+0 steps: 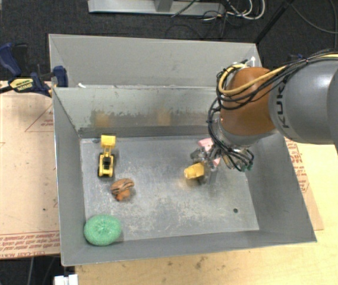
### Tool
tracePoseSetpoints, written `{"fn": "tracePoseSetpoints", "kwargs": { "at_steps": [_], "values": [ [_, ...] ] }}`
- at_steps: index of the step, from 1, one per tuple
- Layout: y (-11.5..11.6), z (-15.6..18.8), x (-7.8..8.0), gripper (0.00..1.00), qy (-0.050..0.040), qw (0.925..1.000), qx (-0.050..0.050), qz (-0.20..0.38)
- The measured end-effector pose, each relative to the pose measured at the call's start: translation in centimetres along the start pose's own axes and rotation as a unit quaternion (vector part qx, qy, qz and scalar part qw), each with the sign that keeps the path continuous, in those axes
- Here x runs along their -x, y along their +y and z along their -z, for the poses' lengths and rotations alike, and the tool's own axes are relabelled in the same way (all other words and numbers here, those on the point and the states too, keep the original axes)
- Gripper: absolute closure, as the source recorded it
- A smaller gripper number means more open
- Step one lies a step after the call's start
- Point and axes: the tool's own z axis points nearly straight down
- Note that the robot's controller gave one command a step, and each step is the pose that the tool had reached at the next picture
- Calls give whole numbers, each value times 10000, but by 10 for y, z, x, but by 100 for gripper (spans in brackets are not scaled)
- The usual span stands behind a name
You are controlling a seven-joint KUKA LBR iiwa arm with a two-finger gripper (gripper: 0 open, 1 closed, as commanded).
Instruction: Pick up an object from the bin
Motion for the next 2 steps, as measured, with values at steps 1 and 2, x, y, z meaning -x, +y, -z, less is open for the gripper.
{"fn": "tracePoseSetpoints", "kwargs": {
  "at_steps": [1, 2],
  "values": [
    [0, 0, 0, 100, 0, 10000, -1, 3],
    [0, 0, 0, 100, 0, 10000, -1, 4]
  ]
}}
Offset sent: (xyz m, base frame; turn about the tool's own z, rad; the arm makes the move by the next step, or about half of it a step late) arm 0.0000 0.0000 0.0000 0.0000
